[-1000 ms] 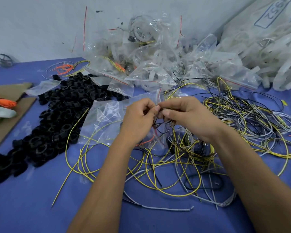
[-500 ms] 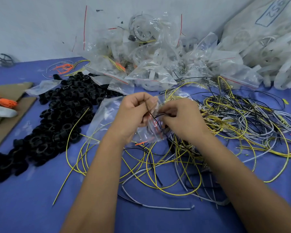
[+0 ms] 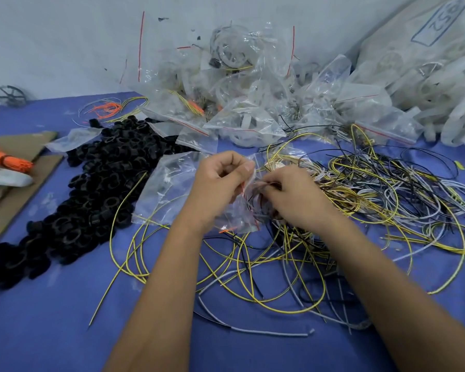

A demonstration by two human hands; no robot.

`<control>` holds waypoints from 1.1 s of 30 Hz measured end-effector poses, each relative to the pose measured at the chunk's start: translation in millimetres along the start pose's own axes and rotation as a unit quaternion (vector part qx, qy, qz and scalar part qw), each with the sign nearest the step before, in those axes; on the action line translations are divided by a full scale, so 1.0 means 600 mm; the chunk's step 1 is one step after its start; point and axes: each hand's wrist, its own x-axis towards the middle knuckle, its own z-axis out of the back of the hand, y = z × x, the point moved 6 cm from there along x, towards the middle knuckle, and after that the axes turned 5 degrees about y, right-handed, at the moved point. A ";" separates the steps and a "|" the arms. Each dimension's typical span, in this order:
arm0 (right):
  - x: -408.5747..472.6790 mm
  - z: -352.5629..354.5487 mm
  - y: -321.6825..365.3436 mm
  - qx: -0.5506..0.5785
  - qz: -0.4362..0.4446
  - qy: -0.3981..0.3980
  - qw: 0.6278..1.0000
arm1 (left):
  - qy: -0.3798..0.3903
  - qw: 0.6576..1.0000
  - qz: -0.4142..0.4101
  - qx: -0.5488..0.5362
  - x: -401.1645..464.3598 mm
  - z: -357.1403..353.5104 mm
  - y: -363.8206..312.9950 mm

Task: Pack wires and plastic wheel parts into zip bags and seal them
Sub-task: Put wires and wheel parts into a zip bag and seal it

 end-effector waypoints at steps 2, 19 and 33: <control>0.003 -0.010 0.008 -0.152 0.013 -0.011 0.988 | 0.034 0.999 0.007 -0.013 -0.004 -0.007 -0.005; -0.001 -0.001 -0.023 0.278 -0.070 0.081 0.955 | -0.021 0.981 0.011 0.194 0.002 -0.003 0.026; -0.002 0.029 -0.049 0.270 -0.074 -0.180 0.943 | -0.109 0.956 -0.058 0.265 0.002 0.015 0.015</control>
